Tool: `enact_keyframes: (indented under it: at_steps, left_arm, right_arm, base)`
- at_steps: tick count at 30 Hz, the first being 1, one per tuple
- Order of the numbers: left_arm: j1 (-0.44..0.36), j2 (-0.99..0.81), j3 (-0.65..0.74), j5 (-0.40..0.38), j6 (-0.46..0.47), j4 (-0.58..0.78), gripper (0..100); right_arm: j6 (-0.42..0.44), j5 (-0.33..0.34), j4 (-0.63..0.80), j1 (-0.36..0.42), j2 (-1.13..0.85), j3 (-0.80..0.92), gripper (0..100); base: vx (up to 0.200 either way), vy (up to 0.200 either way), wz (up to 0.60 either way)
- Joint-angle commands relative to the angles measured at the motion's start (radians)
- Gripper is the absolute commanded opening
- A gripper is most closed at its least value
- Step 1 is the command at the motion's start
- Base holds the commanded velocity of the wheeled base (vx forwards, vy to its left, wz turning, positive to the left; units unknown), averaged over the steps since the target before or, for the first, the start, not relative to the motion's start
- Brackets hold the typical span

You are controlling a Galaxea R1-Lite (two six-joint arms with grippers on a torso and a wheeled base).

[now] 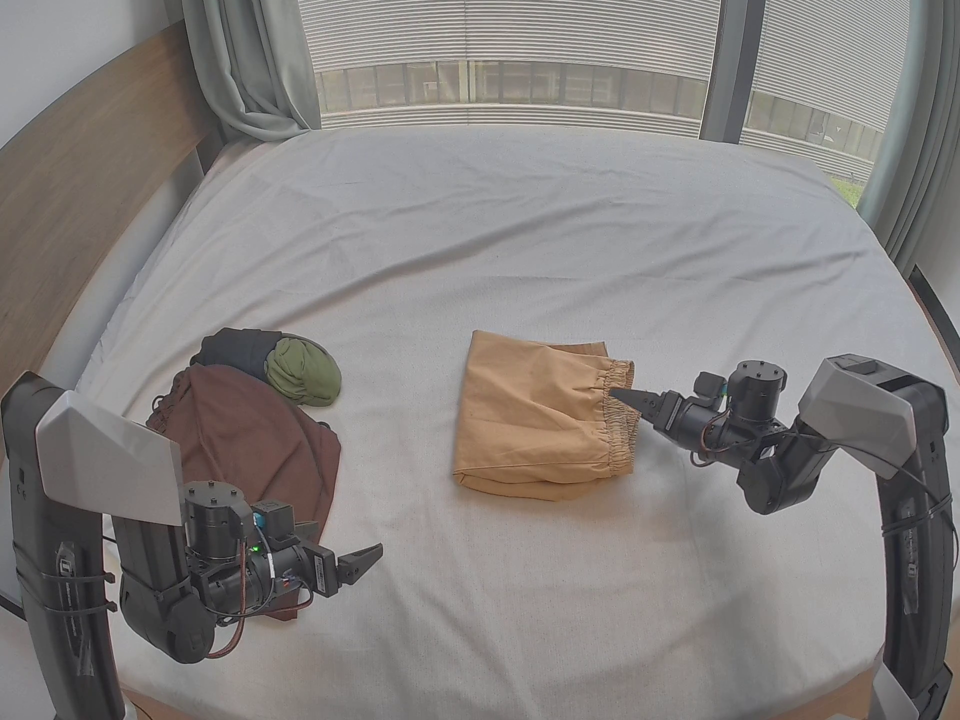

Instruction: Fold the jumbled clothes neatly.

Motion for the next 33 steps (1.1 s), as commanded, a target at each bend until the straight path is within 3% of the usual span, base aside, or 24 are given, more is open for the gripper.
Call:
enact_keyframes:
  at_steps: [1, 6, 15, 27, 33]
  left_arm:
    - [0.001, -0.002, -0.003, 0.000, 0.002, -0.003, 100]
    - [0.000, -0.005, -0.003, 0.000, 0.002, -0.003, 100]
    - [0.004, -0.005, -0.005, 0.000, 0.002, -0.003, 100]
    - [0.007, -0.005, -0.008, 0.000, 0.002, -0.003, 100]
    - [0.007, -0.004, -0.011, 0.002, -0.001, -0.003, 100]
  right_arm:
    - [-0.003, 0.002, 0.004, -0.043, -0.131, 0.055, 100]
    - [-0.003, 0.005, 0.009, -0.033, -0.220, 0.083, 100]
    - [-0.003, 0.001, 0.036, 0.057, -0.226, 0.073, 100]
    - [-0.043, -0.007, 0.038, 0.109, 0.001, -0.016, 100]
    - [-0.087, -0.061, 0.032, 0.094, 0.070, -0.026, 100]
  base:
    - [0.000, 0.000, 0.00]
    - [0.000, 0.000, 0.00]
    - [0.000, 0.000, 0.00]
    - [0.000, 0.000, 0.00]
    - [0.000, 0.000, 0.00]
